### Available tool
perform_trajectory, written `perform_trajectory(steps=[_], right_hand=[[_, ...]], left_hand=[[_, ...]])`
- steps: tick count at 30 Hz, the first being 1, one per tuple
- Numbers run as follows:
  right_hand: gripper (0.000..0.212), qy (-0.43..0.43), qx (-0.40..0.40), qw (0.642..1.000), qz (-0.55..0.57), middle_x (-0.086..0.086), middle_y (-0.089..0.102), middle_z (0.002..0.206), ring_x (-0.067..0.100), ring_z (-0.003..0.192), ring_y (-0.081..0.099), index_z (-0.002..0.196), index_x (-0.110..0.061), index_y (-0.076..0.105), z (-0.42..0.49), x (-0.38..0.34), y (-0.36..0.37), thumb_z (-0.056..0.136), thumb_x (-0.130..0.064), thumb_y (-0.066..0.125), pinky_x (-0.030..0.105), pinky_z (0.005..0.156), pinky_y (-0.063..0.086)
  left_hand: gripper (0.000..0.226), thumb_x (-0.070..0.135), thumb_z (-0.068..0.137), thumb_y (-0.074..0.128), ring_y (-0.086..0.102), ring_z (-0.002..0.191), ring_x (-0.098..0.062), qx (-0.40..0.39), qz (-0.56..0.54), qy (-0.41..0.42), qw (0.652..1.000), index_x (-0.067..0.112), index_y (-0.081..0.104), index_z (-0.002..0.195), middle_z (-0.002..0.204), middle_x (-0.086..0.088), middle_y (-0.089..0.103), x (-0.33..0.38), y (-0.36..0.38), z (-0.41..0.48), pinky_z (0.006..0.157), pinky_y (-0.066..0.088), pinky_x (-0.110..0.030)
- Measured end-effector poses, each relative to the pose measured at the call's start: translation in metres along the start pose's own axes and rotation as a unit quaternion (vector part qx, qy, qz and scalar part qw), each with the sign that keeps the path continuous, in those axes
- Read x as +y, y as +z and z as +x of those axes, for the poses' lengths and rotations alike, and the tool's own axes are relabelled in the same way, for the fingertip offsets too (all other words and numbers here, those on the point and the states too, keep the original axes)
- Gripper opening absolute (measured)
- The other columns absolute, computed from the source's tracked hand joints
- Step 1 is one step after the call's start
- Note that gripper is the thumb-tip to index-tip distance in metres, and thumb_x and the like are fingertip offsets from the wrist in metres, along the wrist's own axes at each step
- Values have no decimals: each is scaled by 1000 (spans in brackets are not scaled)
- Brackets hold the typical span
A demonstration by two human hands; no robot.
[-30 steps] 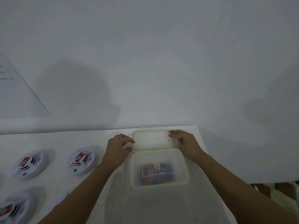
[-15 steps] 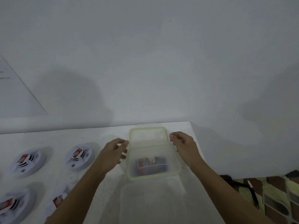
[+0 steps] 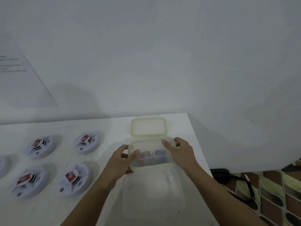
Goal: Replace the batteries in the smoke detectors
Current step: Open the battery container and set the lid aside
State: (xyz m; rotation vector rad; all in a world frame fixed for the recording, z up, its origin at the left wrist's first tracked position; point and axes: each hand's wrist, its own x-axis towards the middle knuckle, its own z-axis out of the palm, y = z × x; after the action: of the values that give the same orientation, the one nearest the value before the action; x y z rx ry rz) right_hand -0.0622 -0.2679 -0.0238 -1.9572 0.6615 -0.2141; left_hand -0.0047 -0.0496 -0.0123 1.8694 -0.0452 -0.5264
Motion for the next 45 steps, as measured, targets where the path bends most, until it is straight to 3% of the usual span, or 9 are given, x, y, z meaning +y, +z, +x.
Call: perform_trajectory(steps=[4,10,17,22,25,30,35,39,45], right_hand=[[55,28,13,999,16,1,66,88,12,72,59,98,-8,61,-5,2,-3,82,-60,72,22,57,41],[68,32,37,998,28,2,56,85,17,72,52,94,3,58,12,-1,3,80,-62,73,27,63,43],[56,74,-62,992,75,2,48,83,20,73,44,80,-15,43,27,1,0,81,-63,72,28,61,36],[54,68,-71,989,109,4,44,79,21,72,41,80,-16,44,30,3,1,80,-60,75,29,60,34],[55,19,-15,998,53,1,36,74,18,67,35,75,-15,37,27,2,3,84,-56,72,28,58,27],[55,-21,64,998,-15,-3,46,67,18,64,46,73,-13,45,20,-5,3,79,-56,77,28,60,35],[58,28,60,997,39,1,62,90,21,90,62,107,-15,59,15,-12,-6,73,-55,84,35,82,53],[64,83,16,984,158,4,67,111,23,103,66,120,-19,60,3,-3,-11,69,-40,91,43,97,55],[56,155,-23,969,189,13,69,99,24,76,71,111,-14,56,-27,7,-5,76,-49,83,38,73,64]], left_hand=[[39,37,82,80,75,80,-25,-3,-25,-17,1000,14,65,110,87,-12,78,-2,-6,6,71,63,-35],[44,26,82,81,74,99,-31,-55,-114,-35,991,-4,69,113,104,-16,77,2,-12,26,93,59,-44],[31,12,86,76,72,92,-30,-86,-187,-84,975,-10,70,106,105,-20,75,6,-9,34,91,57,-41],[36,14,83,82,68,78,-31,-8,-99,-9,995,5,50,69,76,-15,61,2,-8,35,74,56,-36],[46,33,71,90,68,97,-45,-1,-64,4,998,8,53,83,103,-28,64,0,-11,34,77,62,-43],[47,31,79,84,67,103,-31,-19,1,17,1000,21,60,118,115,-13,66,7,-14,34,87,61,-50],[39,30,82,82,68,100,-30,-56,53,11,997,19,63,114,114,-10,66,10,-21,35,86,60,-46],[51,54,79,77,61,78,-18,-39,124,16,991,15,61,107,102,-4,65,11,-18,34,66,51,-28],[57,71,85,58,45,66,-14,-65,174,-1,983,15,49,76,73,1,47,22,-7,39,63,38,-24]])
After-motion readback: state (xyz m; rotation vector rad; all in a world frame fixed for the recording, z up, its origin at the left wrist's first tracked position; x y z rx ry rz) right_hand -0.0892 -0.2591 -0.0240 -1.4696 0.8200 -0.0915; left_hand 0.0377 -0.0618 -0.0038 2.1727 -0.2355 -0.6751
